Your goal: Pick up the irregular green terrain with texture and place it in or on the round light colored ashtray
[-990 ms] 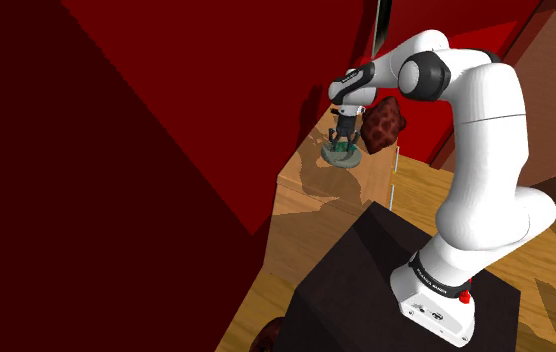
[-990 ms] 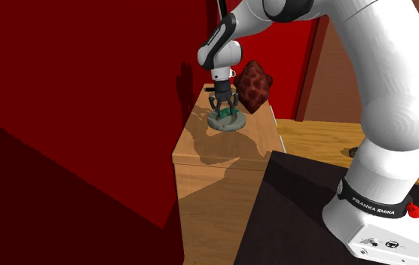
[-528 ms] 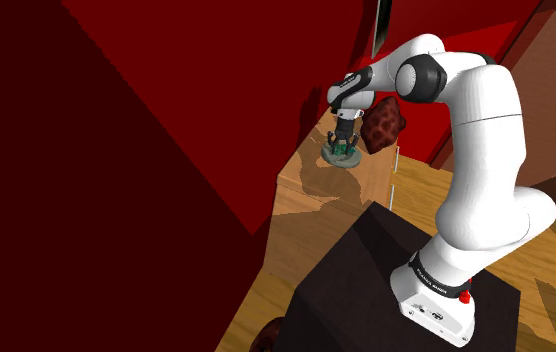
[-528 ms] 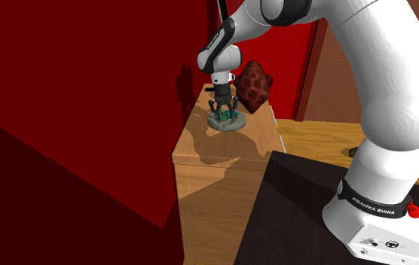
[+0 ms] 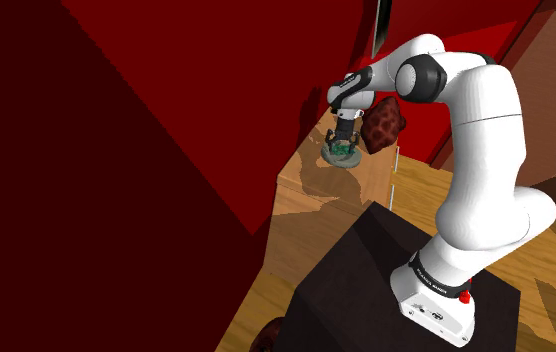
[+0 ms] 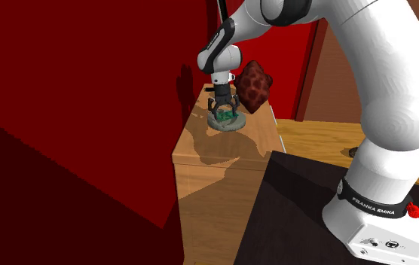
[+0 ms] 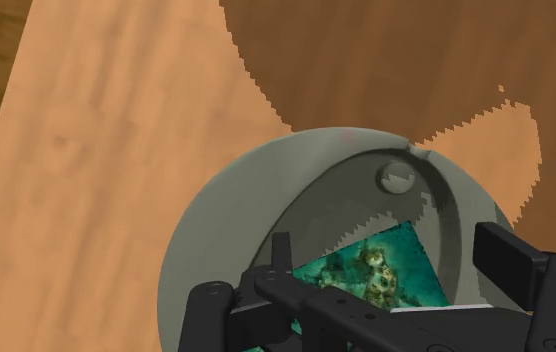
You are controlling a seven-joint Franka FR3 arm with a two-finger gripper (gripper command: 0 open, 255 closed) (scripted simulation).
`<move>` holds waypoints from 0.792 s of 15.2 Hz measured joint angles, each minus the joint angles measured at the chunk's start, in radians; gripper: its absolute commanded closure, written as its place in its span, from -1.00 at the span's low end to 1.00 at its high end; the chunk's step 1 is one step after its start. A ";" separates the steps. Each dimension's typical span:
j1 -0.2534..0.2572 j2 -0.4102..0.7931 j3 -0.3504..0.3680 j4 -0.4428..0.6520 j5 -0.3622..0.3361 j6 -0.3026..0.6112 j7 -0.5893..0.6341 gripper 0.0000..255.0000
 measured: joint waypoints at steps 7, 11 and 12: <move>0.000 -0.037 -0.006 0.065 -0.009 -0.101 0.005 -1.00; 0.000 -0.039 -0.006 0.069 -0.009 -0.107 0.006 -1.00; 0.000 -0.039 -0.006 0.069 -0.009 -0.108 0.006 -1.00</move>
